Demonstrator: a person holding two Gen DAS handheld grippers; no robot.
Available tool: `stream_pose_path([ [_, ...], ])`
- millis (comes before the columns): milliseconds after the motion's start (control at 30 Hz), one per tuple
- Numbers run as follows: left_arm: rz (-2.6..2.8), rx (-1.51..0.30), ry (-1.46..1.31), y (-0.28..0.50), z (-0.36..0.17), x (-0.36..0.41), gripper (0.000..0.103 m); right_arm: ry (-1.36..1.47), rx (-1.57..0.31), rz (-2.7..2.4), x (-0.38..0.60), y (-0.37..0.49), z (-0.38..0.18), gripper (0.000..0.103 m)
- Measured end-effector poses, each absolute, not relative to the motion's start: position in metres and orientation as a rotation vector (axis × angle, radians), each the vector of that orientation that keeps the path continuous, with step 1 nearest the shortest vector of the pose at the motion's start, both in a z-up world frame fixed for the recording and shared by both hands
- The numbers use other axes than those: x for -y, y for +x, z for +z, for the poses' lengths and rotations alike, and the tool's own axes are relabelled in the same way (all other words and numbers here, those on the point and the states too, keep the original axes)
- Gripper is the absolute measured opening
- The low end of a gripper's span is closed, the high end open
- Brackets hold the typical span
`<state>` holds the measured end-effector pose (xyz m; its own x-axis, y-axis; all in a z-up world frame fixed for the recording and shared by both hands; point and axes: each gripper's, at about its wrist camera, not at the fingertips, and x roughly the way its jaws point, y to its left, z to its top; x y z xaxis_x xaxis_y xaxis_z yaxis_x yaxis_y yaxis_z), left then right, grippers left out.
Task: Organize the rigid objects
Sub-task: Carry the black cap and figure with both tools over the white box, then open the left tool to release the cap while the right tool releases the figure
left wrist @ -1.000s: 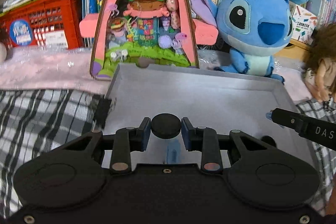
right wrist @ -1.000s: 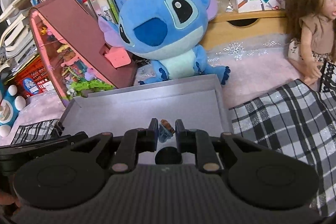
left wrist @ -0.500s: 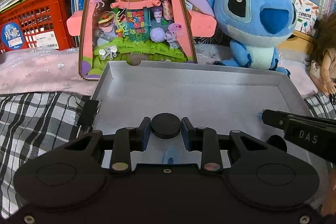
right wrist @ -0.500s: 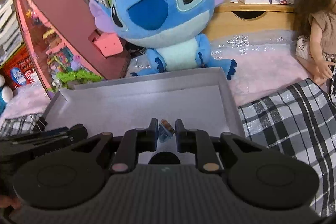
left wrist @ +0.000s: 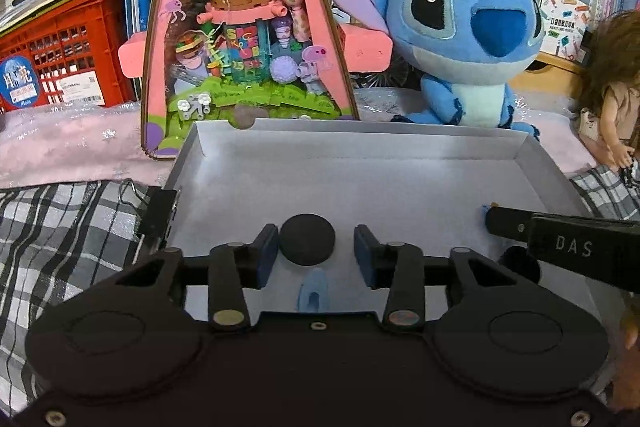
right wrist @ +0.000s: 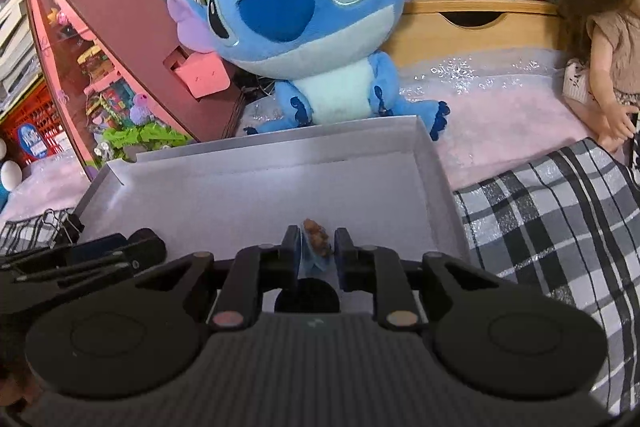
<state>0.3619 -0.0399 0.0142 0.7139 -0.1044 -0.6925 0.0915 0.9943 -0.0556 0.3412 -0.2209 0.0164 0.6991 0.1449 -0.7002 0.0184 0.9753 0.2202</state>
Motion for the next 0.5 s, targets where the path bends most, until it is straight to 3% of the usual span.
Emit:
stream_pose_path([
  [100, -0.119, -0.766, -0.031, 0.358, 0.019, 0.04, 0.046, 0.226, -0.785, 0.074, 0.222, 0.337, 0.019, 0.045],
  [267, -0.122, -0.741, -0.028, 0.343, 0.032, 0.04, 0.055, 0.246, -0.749, 0.085, 0.225, 0.327, 0.031, 0.052],
  [500, -0.13, -0.702, -0.011, 0.313, 0.051, 0.034, 0.059, 0.226, -0.696, 0.114, 0.23, 0.301, 0.051, 0.064],
])
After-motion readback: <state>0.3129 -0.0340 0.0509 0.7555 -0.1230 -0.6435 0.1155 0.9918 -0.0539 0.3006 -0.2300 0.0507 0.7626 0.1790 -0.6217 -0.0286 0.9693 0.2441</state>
